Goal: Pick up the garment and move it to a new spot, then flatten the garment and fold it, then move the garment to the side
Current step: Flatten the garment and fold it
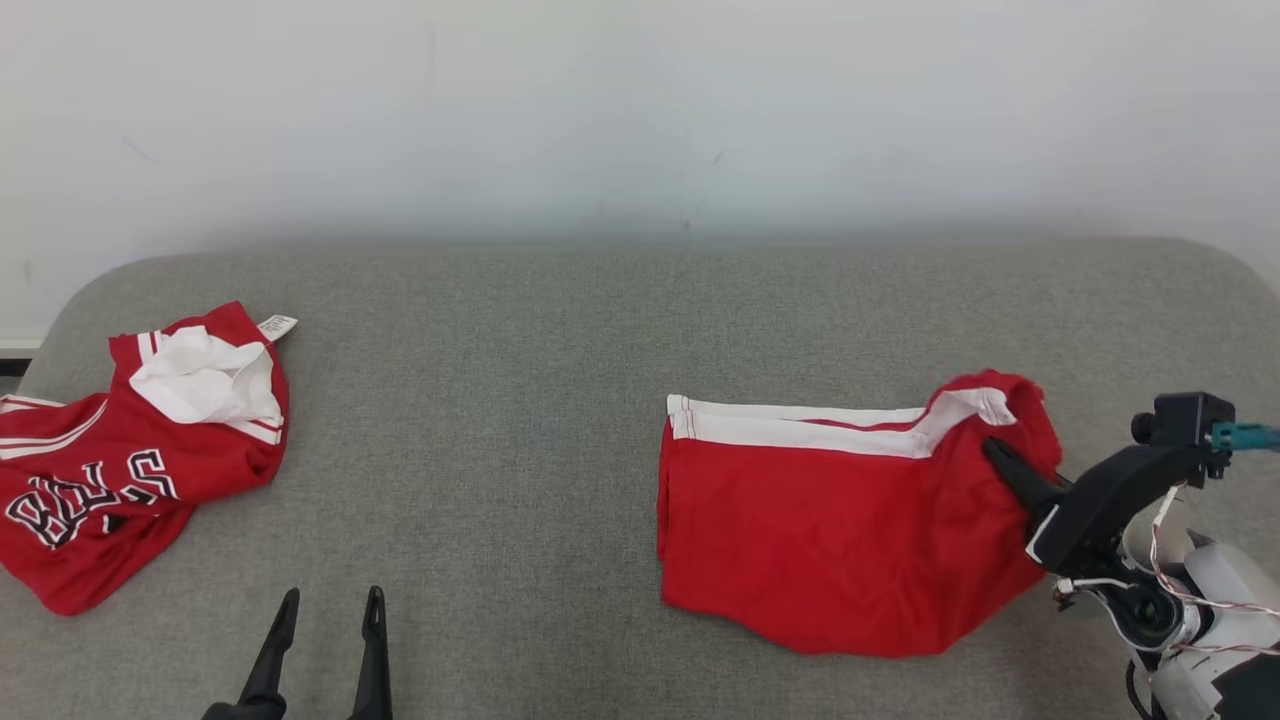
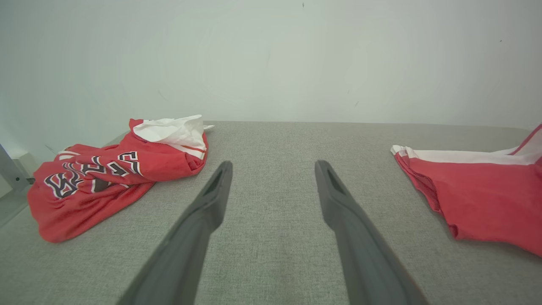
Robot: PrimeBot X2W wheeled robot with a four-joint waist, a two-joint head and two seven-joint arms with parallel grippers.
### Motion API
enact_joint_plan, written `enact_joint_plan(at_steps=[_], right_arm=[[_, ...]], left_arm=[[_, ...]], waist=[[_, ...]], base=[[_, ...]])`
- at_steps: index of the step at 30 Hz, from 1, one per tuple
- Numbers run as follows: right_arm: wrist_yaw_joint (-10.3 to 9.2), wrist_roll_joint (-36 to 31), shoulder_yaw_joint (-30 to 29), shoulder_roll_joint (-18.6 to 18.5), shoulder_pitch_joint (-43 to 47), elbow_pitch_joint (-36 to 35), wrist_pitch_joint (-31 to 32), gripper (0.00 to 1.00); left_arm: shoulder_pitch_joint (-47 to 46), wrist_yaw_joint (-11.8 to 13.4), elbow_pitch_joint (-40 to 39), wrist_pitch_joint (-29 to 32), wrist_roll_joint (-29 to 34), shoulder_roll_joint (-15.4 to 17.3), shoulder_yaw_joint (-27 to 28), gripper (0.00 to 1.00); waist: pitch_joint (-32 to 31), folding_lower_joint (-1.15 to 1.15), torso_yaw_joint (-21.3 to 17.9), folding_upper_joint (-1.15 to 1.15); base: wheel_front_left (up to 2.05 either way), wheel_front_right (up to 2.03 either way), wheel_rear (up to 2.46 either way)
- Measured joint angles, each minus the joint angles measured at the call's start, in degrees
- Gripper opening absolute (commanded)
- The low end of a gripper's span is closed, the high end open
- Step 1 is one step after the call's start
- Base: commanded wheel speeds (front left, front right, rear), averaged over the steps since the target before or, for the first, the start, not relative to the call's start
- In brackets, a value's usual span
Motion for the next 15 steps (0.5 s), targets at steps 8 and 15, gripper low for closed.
enact_joint_plan(at_steps=[8,15], right_arm=[[0.00,3.8,0.9,4.6,-0.5,-5.3,7.0,0.00],[0.00,-2.9,3.0,10.1,-3.4,-1.2,7.1,0.00]], left_arm=[[0.0,0.0,0.1,0.0,-1.2,0.0,-1.2,1.00],[-1.1,0.1,0.6,0.0,-1.7,0.0,-3.2,1.00]], waist=[[0.5,0.00,1.1,0.00],[1.1,0.00,3.4,0.00]], base=[[0.00,0.00,0.00],[0.00,0.00,0.00]])
